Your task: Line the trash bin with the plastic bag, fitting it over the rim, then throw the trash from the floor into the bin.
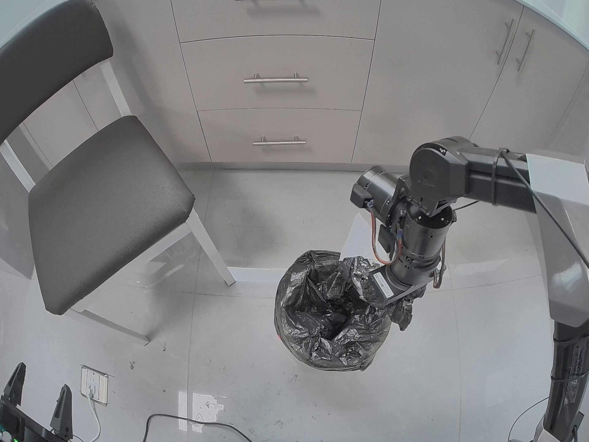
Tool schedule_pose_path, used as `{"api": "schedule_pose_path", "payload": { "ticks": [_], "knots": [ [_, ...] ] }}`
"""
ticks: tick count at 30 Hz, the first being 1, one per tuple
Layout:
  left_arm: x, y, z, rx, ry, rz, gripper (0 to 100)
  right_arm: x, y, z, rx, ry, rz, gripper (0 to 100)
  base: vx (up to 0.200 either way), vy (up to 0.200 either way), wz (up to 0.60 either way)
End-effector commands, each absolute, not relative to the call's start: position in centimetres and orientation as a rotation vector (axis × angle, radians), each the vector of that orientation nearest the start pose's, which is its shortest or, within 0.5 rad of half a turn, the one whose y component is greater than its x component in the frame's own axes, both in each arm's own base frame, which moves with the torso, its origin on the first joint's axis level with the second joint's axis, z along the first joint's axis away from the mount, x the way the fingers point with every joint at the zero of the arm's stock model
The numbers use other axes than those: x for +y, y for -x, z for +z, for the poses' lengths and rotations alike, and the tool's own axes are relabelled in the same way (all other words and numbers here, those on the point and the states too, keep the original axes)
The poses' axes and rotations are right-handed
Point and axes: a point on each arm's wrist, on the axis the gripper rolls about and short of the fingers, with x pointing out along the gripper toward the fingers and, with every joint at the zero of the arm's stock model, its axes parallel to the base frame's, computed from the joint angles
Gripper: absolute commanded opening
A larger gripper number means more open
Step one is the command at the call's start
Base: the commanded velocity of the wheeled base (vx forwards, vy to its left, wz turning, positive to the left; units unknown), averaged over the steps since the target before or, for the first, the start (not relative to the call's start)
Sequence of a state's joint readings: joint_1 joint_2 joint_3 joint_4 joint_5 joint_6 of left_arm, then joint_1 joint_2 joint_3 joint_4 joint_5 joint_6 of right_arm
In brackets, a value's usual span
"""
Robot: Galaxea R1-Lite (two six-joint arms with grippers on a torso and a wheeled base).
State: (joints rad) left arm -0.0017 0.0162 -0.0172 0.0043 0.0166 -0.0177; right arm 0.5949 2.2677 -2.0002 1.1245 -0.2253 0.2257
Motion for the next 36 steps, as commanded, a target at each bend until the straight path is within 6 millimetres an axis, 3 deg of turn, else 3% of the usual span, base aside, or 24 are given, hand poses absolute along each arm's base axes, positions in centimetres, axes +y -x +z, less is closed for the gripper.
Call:
{"api": "schedule_pose_path", "payload": {
  "ticks": [1, 7, 13, 36],
  "knots": [
    [0.0, 2.3, 7.5, 0.004, 0.018, 0.015, 100, 24.0, -32.9, 13.8, 1.312, 0.418, 0.183, 0, 0.000, 0.000, 0.00],
    [0.0, 2.3, 7.5, 0.004, 0.018, 0.015, 100, 26.1, -32.7, 12.5, 1.272, 0.437, 0.220, 0, 0.000, 0.000, 0.00],
    [0.0, 2.3, 7.5, 0.004, 0.018, 0.015, 100, 28.5, -33.6, 11.2, 1.113, 0.445, 0.215, 0, 0.000, 0.000, 0.00],
    [0.0, 2.3, 7.5, 0.004, 0.018, 0.015, 100, 29.1, -33.7, 9.6, 1.129, 0.466, 0.204, 0, 0.000, 0.000, 0.00]
  ]
}}
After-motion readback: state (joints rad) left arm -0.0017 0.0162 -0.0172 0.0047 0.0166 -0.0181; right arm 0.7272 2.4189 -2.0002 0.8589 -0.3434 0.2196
